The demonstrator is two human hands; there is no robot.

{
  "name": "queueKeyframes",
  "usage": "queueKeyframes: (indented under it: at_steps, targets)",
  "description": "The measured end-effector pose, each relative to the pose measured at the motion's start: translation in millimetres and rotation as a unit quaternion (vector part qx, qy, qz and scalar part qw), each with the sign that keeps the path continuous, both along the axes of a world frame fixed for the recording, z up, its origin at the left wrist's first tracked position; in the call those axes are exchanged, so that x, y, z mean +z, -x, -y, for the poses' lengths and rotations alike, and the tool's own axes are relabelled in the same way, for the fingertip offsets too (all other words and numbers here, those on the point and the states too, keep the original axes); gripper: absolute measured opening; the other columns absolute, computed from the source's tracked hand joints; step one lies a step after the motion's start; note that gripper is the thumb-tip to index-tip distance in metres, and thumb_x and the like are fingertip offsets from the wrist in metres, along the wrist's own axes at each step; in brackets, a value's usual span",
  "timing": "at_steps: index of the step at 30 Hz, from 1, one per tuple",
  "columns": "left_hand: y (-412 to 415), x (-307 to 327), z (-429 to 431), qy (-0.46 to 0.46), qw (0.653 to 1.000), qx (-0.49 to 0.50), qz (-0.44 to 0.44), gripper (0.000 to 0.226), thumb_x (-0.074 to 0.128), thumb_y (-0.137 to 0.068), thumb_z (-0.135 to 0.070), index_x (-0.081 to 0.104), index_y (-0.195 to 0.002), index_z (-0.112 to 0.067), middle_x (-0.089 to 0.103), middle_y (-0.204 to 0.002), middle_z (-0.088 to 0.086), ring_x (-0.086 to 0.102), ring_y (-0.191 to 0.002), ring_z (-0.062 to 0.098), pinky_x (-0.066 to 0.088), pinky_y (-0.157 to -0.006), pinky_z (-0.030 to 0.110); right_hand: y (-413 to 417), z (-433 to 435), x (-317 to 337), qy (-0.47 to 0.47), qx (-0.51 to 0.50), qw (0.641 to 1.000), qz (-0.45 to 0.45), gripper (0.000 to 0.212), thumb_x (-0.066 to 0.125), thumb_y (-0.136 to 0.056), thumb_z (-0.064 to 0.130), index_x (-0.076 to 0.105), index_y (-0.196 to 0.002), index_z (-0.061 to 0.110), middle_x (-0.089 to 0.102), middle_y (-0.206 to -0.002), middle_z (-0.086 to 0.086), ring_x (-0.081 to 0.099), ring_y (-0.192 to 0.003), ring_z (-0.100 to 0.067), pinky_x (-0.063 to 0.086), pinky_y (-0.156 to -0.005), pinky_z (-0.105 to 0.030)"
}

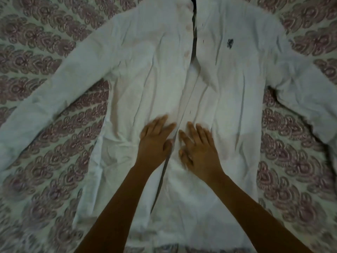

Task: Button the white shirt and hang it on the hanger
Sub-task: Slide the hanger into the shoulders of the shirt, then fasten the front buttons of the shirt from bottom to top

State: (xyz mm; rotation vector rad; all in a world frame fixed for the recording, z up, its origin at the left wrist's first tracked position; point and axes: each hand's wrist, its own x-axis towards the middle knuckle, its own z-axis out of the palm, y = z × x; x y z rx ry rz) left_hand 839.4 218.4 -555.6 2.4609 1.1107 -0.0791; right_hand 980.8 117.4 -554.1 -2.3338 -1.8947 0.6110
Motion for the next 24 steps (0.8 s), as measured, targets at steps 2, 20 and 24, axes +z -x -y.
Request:
queueKeyframes:
  at_steps: [2, 20, 24]
  targets:
    - [18, 2, 22, 0.008, 1.000, -0.001, -0.002, 0.045, 0.043, -0.087, -0.033, 0.051, -0.131, -0.025, 0.043, -0.144, 0.007, 0.037, -0.134, 0.026, 0.027, -0.109, 0.039, 20, 24, 3, 0.015, 0.016, 1.000, -0.017, 0.055, 0.038, -0.085, 0.044, 0.046, -0.134, 0.021, 0.039, -0.145, -0.015, 0.037, -0.132, -0.039, 0.020, -0.108, -0.051]
    - [156, 19, 170, 0.056, 0.998, 0.005, 0.020, 0.033, 0.053, -0.080, -0.024, 0.061, -0.112, -0.018, 0.060, -0.123, 0.010, 0.057, -0.115, 0.030, 0.048, -0.089, 0.042, 140, 143, 18, 0.072, 0.091, 0.993, 0.020, 0.067, 0.083, -0.056, 0.032, 0.054, -0.114, 0.015, 0.048, -0.135, -0.024, 0.048, -0.120, -0.047, 0.042, -0.093, -0.062]
    - [168, 16, 179, 0.099, 0.995, -0.016, -0.019, 0.057, 0.075, -0.069, -0.023, 0.052, -0.121, -0.022, 0.052, -0.133, 0.009, 0.048, -0.124, 0.031, 0.042, -0.099, 0.045, 127, 150, 17, -0.010, 0.125, 0.992, 0.000, 0.041, 0.075, -0.066, 0.016, 0.063, -0.105, 0.015, 0.052, -0.134, -0.015, 0.051, -0.121, -0.038, 0.038, -0.101, -0.055]
